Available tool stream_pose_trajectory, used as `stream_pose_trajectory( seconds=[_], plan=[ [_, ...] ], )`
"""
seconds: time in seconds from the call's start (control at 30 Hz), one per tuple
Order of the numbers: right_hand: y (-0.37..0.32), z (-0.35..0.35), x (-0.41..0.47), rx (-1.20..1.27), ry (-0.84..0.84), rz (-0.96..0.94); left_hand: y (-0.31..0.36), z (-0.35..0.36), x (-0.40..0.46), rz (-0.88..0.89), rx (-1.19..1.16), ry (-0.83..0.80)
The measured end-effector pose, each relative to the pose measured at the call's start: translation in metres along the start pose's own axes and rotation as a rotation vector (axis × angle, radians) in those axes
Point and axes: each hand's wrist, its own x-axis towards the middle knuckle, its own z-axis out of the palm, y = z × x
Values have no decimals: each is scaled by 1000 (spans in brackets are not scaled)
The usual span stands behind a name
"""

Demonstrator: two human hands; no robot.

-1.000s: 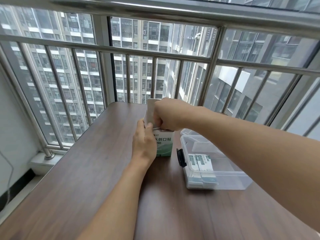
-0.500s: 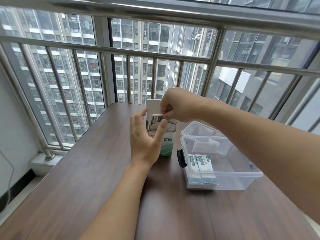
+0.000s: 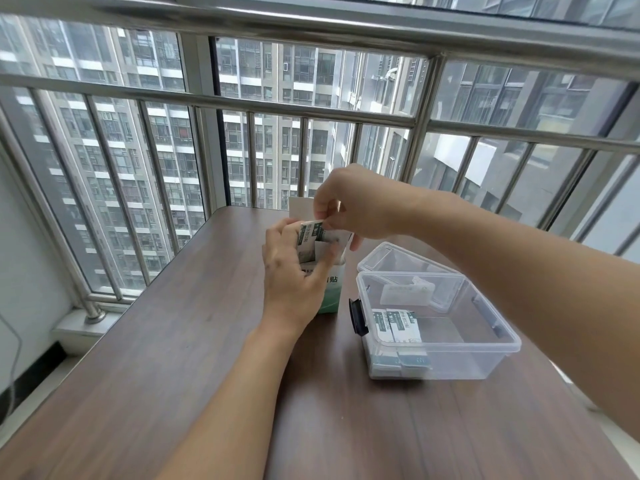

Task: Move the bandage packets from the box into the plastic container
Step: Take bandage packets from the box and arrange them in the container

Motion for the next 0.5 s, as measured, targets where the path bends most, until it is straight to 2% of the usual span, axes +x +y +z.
stream_pose_trajectory(
  seconds=[0.3, 0.5],
  plan=[
    [4, -13, -6, 14, 78, -16, 2, 0, 2, -31, -5, 35],
    [0, -37, -17, -42, 151, -74, 13, -3, 4, 94, 39, 89]
  ],
)
